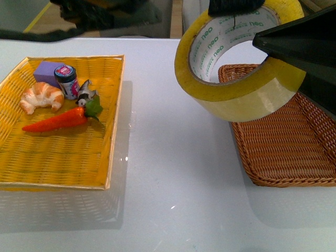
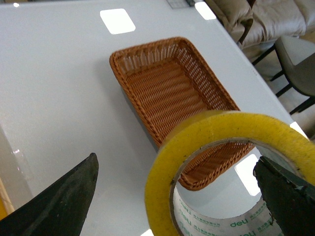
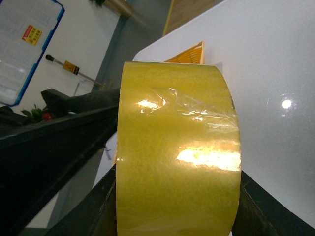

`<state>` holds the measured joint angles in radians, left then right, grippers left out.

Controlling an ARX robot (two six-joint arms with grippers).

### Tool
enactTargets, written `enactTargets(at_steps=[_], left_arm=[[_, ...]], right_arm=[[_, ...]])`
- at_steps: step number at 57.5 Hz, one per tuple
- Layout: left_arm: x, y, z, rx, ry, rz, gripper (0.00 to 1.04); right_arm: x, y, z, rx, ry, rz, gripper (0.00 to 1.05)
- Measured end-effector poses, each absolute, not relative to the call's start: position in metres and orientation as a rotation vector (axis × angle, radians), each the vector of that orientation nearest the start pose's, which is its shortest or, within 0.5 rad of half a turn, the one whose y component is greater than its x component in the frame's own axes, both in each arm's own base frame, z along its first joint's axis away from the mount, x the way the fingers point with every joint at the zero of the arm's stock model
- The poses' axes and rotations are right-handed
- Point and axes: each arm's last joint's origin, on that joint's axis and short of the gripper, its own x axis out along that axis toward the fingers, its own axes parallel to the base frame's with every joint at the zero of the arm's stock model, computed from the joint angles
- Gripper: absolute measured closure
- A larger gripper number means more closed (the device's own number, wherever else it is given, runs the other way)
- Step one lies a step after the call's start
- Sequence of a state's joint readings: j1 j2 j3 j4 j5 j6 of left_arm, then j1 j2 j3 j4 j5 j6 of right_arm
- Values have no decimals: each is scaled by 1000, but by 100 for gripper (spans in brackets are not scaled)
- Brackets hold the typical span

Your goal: Move tape to another basket

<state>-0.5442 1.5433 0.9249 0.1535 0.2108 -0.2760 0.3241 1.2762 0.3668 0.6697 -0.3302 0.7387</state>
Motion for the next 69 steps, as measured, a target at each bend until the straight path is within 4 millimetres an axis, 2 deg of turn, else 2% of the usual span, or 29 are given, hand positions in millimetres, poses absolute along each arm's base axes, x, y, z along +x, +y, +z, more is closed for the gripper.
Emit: enactTargets(at_steps=[8, 14, 18, 21, 25, 29, 38, 45, 61, 69], left_arm=[[276, -155, 256, -213, 461, -643, 9], [269, -141, 266, -208, 377, -595, 11], [259, -123, 269, -131, 136, -321, 23], [247, -103, 266, -97, 42, -151, 32], [229, -76, 260, -66, -8, -25, 44], [216, -60, 251, -47, -21, 6, 57], [196, -44, 223, -15, 17, -10, 83], [183, -33, 212, -15, 11, -9, 104], [159, -17, 194, -10, 5, -3, 103], [148, -11, 186, -10, 5, -14, 103]], right_arm=[[218, 75, 176, 723, 462, 506, 57], [218, 67, 177, 736, 451, 491, 57], [219, 61, 178, 750, 441, 478, 57], [219, 57, 180, 762, 432, 468, 57], [221, 48, 180, 775, 417, 438, 57], [222, 42, 181, 784, 407, 414, 57], [225, 35, 179, 801, 411, 423, 57], [234, 26, 176, 815, 396, 375, 57], [276, 8, 156, 860, 405, 300, 57], [313, -10, 133, 940, 388, 209, 57]])
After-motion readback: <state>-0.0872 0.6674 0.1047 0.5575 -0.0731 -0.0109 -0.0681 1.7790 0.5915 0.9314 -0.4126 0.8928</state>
